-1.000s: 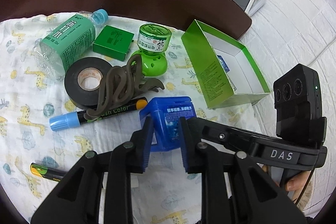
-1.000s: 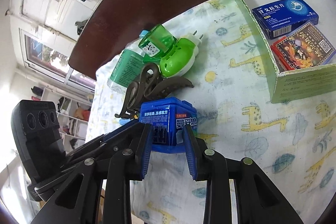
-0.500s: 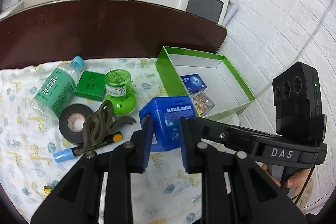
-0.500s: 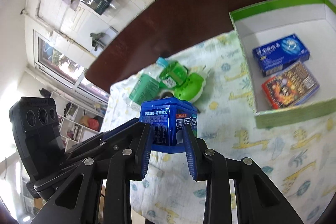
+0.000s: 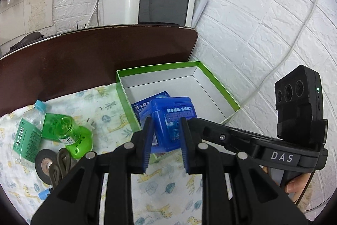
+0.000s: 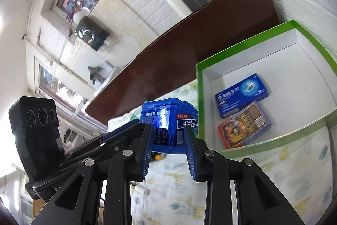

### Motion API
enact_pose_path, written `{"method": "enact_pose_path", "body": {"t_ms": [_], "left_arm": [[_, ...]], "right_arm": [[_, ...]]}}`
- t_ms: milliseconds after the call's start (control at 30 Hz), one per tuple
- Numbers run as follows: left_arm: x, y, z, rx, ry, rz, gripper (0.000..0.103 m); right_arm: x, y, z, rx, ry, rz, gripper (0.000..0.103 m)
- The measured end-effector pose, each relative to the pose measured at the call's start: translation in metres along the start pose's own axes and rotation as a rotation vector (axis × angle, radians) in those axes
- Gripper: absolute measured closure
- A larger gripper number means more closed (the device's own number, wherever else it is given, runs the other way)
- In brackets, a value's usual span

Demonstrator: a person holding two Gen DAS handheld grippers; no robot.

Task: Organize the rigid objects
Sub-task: 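Carry the mentos container into the green box and open the right gripper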

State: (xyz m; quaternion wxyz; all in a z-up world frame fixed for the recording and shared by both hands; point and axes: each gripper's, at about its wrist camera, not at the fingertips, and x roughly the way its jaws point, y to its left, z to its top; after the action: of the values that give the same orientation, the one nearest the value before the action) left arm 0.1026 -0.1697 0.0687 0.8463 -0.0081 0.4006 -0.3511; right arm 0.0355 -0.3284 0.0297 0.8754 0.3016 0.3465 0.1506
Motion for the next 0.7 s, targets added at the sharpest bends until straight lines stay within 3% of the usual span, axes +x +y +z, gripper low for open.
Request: {"method": "enact_pose_path", "body": {"t_ms": [300,700], "left_arm": [[0.044,-0.015,0.031,0.040,0.041,0.019,0.083],[0.099,0.026,0.067,0.005,0.081,0.051,0.083]], "right_arm": [[0.001,-0.045,0.031,0.063,-0.030,0.016,0.070],[0.060,-0.080,0.079,0.108,0.031,0.013,0.070]]}}
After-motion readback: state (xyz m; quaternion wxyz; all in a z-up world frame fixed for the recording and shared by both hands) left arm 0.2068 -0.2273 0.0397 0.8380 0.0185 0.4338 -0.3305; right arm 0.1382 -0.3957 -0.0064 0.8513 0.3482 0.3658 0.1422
